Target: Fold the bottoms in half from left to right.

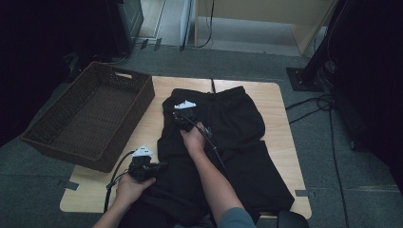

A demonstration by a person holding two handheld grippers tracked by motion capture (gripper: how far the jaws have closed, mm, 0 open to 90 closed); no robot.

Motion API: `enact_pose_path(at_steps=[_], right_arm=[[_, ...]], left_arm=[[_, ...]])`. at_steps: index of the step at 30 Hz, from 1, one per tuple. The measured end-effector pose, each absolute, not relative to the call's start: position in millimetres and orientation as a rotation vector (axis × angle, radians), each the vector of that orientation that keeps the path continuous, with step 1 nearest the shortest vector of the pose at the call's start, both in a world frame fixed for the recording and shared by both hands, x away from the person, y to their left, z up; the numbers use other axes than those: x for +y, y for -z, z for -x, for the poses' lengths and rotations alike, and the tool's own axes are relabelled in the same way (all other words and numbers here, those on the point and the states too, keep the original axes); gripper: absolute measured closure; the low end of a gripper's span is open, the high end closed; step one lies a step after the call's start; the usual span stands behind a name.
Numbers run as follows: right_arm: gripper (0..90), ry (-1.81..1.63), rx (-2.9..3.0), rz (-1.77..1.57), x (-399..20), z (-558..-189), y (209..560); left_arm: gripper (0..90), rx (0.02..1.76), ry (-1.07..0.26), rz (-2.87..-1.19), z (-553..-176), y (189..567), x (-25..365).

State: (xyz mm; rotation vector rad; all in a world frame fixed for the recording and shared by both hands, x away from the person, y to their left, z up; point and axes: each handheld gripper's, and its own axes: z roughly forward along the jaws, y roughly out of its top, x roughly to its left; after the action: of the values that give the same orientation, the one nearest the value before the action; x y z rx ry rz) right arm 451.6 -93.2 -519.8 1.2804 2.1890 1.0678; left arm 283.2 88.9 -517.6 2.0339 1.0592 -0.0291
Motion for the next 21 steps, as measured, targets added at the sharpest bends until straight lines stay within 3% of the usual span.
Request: enact_pose_path(at_steps=[10,21], right_arm=[[86.1,-1.135,2.197,-1.403,-92.7,-461.4,509.6],[86.2,-1.3,2.167,-1.275,-93.8,-460.4,450.3]], left_arm=[[89.4,1.03,0.056,-1.992,-283.4,504.5,89.4],[89.6,0.829,0.042,-1.917,-282.3,455.4,64.8]])
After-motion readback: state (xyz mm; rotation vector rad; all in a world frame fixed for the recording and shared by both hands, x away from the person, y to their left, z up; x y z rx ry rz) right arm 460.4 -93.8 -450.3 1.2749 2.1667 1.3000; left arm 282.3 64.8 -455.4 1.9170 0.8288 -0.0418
